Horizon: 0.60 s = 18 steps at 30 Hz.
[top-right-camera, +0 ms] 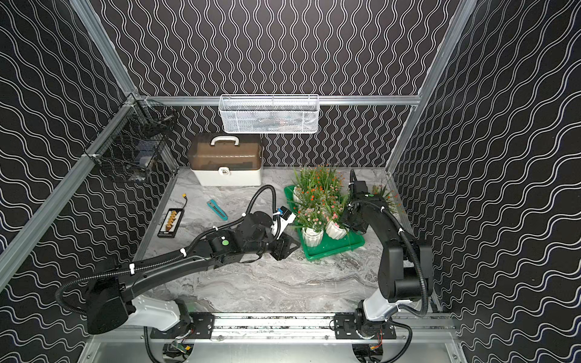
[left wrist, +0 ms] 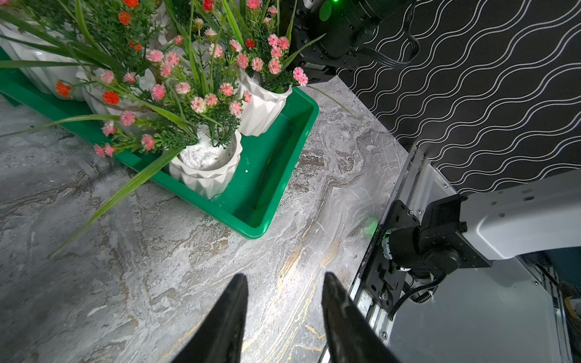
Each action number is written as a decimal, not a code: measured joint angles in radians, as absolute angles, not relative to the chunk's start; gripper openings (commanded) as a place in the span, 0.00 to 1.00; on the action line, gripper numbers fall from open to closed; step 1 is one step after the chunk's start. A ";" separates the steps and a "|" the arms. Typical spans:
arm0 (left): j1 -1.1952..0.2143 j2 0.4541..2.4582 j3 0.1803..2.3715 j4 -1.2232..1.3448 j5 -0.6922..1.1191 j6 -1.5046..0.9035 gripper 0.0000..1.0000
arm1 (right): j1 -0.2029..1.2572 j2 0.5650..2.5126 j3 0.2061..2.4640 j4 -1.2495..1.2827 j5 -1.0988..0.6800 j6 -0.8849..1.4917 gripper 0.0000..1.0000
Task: Put the potted gypsophila into the storage box
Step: Place the baby's breath potted plant at the storage box.
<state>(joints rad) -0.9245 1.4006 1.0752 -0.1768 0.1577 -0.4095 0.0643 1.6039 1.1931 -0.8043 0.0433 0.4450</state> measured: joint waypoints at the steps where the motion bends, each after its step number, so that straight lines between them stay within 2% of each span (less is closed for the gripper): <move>1: -0.925 1.401 1.077 -0.178 0.158 -0.410 0.44 | 0.064 1.605 1.193 -0.804 0.043 0.445 0.01; 18: -0.929 1.414 1.086 -0.180 0.157 -0.409 0.45 | 0.064 1.639 1.201 -0.779 0.035 0.446 0.04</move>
<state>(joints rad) -0.9295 1.4136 1.0863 -0.1802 0.1574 -0.4091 0.0643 1.6394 1.2015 -0.7792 0.0349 0.4458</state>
